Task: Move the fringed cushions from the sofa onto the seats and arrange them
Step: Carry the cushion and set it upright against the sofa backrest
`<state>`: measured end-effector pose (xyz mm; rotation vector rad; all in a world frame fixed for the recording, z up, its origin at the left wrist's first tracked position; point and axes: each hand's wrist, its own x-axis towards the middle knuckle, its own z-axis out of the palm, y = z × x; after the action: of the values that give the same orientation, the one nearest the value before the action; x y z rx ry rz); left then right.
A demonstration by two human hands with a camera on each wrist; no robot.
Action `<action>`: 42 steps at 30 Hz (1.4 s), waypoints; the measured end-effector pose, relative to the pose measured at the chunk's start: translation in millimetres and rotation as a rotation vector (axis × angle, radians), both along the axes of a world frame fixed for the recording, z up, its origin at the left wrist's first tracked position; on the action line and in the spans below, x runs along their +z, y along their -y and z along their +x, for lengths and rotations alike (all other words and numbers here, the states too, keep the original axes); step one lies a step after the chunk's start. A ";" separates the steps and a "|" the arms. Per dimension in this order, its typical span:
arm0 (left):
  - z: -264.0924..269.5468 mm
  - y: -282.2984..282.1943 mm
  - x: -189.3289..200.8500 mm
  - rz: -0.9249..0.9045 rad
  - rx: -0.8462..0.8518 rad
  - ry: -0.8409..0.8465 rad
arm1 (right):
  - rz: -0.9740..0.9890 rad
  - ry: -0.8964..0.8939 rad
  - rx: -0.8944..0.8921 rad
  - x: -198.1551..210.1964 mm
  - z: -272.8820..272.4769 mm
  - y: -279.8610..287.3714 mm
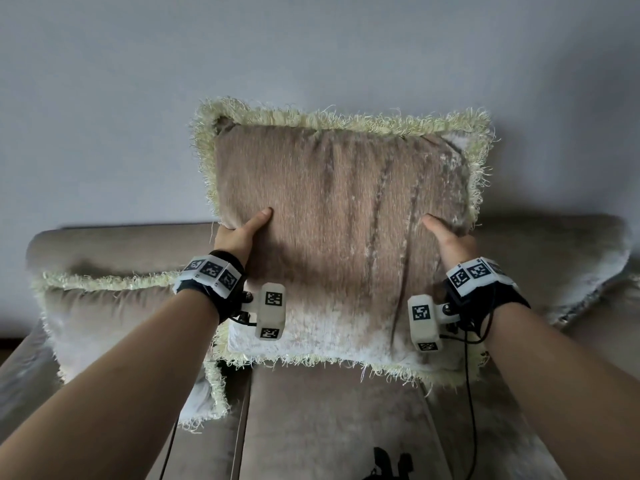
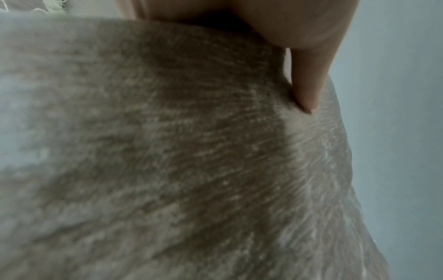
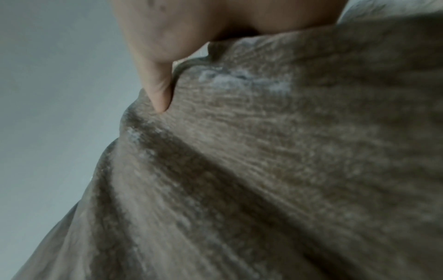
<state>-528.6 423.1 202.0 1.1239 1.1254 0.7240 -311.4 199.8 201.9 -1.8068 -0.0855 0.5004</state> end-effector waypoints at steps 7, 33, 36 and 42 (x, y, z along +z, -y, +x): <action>1.4 -7.7 -7.7 -0.029 -0.001 0.022 | 0.106 0.043 -0.060 0.2 2.7 -7.3; -16.8 -40.4 -210.7 -0.269 -0.006 -0.170 | -0.213 -0.129 0.037 -175.2 14.0 -28.9; -18.0 -44.2 -227.7 -0.285 0.004 -0.176 | -0.168 -0.116 0.003 -198.2 14.1 -37.6; -18.8 -50.8 -258.7 -0.341 0.013 -0.171 | -0.193 -0.118 -0.015 -242.3 16.7 -50.6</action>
<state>-547.4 473.8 -56.8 0.9000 1.3439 0.4292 -294.7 250.4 -40.4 -1.9596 0.0598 0.6204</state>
